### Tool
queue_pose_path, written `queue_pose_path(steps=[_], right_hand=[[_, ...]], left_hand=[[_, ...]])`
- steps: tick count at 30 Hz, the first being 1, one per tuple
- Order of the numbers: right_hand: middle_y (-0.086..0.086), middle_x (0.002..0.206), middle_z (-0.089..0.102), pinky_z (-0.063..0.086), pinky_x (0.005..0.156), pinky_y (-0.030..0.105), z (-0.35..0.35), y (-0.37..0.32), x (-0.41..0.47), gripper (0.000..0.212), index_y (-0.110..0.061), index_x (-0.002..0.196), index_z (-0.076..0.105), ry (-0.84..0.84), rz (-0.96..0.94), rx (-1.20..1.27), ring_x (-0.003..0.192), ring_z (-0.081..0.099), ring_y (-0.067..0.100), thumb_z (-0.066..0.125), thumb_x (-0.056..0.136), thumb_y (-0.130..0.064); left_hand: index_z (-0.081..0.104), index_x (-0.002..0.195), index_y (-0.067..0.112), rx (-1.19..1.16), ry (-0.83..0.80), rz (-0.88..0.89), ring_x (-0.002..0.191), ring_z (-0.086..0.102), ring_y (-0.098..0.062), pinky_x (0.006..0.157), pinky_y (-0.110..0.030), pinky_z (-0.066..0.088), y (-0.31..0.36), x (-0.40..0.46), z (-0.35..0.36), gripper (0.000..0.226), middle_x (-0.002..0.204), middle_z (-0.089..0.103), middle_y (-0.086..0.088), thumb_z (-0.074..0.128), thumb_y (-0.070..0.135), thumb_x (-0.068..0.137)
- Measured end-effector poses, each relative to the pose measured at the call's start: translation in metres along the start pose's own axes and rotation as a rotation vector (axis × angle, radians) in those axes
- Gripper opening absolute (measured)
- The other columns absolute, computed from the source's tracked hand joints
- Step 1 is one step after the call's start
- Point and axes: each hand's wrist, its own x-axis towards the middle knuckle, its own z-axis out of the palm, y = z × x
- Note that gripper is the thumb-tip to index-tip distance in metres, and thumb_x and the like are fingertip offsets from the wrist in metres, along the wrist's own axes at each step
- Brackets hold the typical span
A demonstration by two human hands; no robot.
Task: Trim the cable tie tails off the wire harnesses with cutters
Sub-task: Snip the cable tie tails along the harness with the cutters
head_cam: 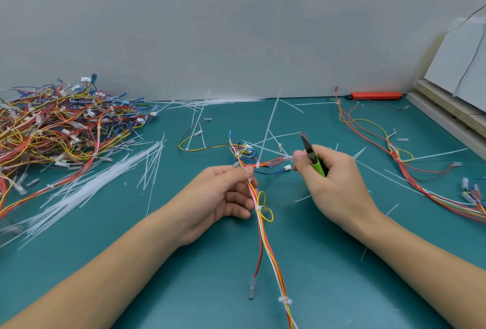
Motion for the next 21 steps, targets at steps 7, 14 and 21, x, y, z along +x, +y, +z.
queue_pose_path(steps=[7, 14, 21], right_hand=[[-0.010, 0.056, 0.027, 0.023, 0.049, 0.024, -0.0010, 0.0005, 0.0010, 0.043, -0.005, 0.069, 0.045, -0.021, 0.016, -0.027, 0.054, 0.024, 0.011, 0.062, 0.102, -0.027], [-0.012, 0.057, 0.029, 0.025, 0.050, 0.022, -0.0042, 0.0039, 0.0034, 0.039, -0.010, 0.070, 0.051, -0.060, 0.056, 0.021, 0.055, 0.027, 0.011, 0.067, 0.100, -0.031], [0.002, 0.061, 0.044, 0.030, 0.055, 0.022, 0.0015, 0.0028, -0.0013, 0.031, -0.008, 0.077, 0.063, -0.184, -0.085, -0.008, 0.058, 0.036, 0.013, 0.068, 0.096, -0.033]], left_hand=[[0.072, 0.104, 0.002, 0.000, 0.054, -0.006, 0.061, 0.064, -0.019, 0.055, -0.028, 0.058, -0.0026, 0.0027, -0.0006, 0.023, 0.083, 0.071, -0.012, 0.067, 0.023, 0.097], [0.072, 0.103, 0.002, 0.006, 0.057, -0.010, 0.063, 0.063, -0.018, 0.056, -0.028, 0.057, -0.0022, 0.0033, -0.0026, 0.017, 0.084, 0.070, -0.011, 0.062, 0.014, 0.099], [0.076, 0.102, 0.005, -0.009, 0.058, 0.005, 0.077, 0.070, -0.025, 0.057, -0.028, 0.057, -0.0034, 0.0017, -0.0010, 0.019, 0.103, 0.075, -0.012, 0.062, 0.016, 0.099]])
